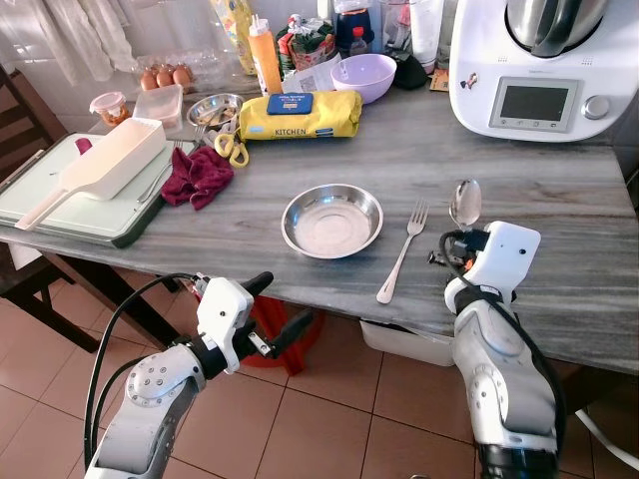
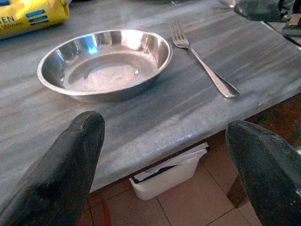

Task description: Setting the table

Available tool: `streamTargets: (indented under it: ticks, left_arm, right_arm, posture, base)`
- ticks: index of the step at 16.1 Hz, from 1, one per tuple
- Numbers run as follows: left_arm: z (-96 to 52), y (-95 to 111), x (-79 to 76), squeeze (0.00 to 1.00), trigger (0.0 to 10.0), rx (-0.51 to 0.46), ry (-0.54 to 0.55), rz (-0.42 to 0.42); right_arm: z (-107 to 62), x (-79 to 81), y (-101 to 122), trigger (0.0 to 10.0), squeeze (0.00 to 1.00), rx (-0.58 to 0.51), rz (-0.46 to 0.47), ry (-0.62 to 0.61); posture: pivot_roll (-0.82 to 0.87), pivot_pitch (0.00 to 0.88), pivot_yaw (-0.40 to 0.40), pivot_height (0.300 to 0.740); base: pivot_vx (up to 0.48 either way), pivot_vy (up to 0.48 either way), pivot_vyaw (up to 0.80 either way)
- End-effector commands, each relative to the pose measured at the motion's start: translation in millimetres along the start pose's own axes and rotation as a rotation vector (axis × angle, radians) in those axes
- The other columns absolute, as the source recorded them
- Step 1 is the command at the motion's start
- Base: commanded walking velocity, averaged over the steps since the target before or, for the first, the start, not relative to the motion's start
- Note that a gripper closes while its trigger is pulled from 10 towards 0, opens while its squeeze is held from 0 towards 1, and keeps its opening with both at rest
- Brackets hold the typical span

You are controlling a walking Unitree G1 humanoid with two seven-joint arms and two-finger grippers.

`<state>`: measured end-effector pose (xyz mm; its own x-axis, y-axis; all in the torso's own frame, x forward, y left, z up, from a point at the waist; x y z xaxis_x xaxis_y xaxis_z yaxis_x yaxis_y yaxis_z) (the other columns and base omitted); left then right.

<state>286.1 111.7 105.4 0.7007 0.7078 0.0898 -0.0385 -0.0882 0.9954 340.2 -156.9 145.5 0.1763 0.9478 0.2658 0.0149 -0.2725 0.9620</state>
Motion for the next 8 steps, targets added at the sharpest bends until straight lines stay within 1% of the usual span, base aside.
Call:
streamTargets:
  ticks: [1,4,5,6,7,8]
  left_arm:
    - [-3.2,3,4.5,0.00,10.0,0.006,0.002,0.024]
    - [-3.2,2,2.4,0.00,10.0,0.012,-0.012,0.028]
    - [-1.5,2,1.8,0.00,10.0,0.010,-0.013,0.030]
    - [0.6,4,2.1,0.00,10.0,0.002,-0.007,0.029]
    - [2.0,4,2.3,0.00,10.0,-0.002,-0.002,0.028]
    - [3.6,4,1.6,0.00,10.0,-0.005,0.003,0.023]
  right_arm:
    - [-0.3,7.7,-10,10.0,0.00,0.049,0.067,-0.007]
    - [0.7,11.4,-16,10.0,0.00,0.075,0.076,-0.014]
    - [-0.2,7.8,-19,10.0,0.00,0.080,0.056,-0.030]
    - [-1.2,0.1,-20,10.0,0.00,0.075,0.023,-0.058]
    - [-1.6,-4.8,-23,10.0,0.00,0.081,0.015,-0.068]
    - [-1.7,-12.5,-29,10.0,0.00,0.101,0.026,-0.092]
  posture:
    - [-0.08,0.110,0.145,0.740]
    - [-0.08,0.115,0.148,0.740]
    - [-0.08,0.115,0.147,0.740]
    - [-0.08,0.115,0.146,0.740]
    - [-0.08,0.116,0.147,0.740]
    - [-0.08,0.116,0.148,0.740]
  base:
    - [0.000,0.000,0.00]
    - [0.000,0.000,0.00]
    - [0.000,0.000,0.00]
    - [0.000,0.000,0.00]
    - [0.000,0.000,0.00]
    - [0.000,0.000,0.00]
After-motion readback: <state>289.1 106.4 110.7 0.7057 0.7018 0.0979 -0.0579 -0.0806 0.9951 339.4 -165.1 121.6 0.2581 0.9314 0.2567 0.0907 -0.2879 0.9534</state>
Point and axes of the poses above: a point about 5 cm out from each wrist's last joint towards the gripper, its own z axis pointing out of the wrist towards the gripper, its own y axis along the axis of the wrist's last joint, x = y × z, the point moved 4 cm from there along z, pointing out of the wrist towards the gripper, and after that the axes turned 2 degrees about z, right-handed, at the moved point
